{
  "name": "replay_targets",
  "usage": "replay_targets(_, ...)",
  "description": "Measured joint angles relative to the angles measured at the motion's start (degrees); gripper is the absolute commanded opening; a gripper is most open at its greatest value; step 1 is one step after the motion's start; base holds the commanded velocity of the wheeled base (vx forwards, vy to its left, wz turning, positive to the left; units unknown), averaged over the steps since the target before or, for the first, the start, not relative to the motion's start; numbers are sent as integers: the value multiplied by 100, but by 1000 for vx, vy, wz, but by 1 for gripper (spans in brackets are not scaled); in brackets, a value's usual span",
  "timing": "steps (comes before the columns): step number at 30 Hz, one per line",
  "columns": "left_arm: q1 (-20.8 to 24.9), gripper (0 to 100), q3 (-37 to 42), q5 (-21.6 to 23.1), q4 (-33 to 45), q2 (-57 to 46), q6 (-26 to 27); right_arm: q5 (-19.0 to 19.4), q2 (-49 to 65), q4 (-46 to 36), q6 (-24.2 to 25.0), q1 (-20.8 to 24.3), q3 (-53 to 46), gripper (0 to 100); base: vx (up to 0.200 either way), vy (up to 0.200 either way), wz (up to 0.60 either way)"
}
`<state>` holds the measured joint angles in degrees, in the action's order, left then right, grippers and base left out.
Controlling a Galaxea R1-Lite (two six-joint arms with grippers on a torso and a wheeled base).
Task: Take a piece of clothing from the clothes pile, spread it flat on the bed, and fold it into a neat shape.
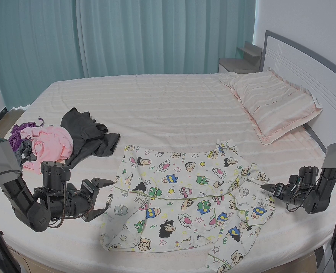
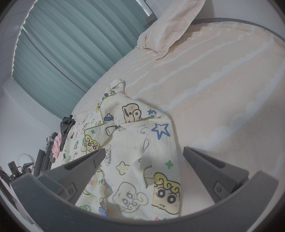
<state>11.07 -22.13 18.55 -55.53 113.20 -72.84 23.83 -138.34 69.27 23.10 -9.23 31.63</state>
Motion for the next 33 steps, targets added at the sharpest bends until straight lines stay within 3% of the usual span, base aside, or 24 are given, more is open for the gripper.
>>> replay_targets(6, 0, 100, 20, 2, -9, 0, 1, 197, -179, 4, 0, 9, 163, 100, 0, 0, 0)
replay_targets(7, 0, 100, 22, 2, -6, 0, 1, 224, -194, 6, 0, 11, 177, 0, 0, 0, 0)
replay_targets(16, 0, 100, 24, 0, -9, 0, 1, 246, -240, 1, 49, 11, 297, 0, 0, 0, 0)
replay_targets(33, 11, 100, 24, 0, -9, 0, 20, 107, -72, 4, -50, -533, 328, 0, 0, 0, 0)
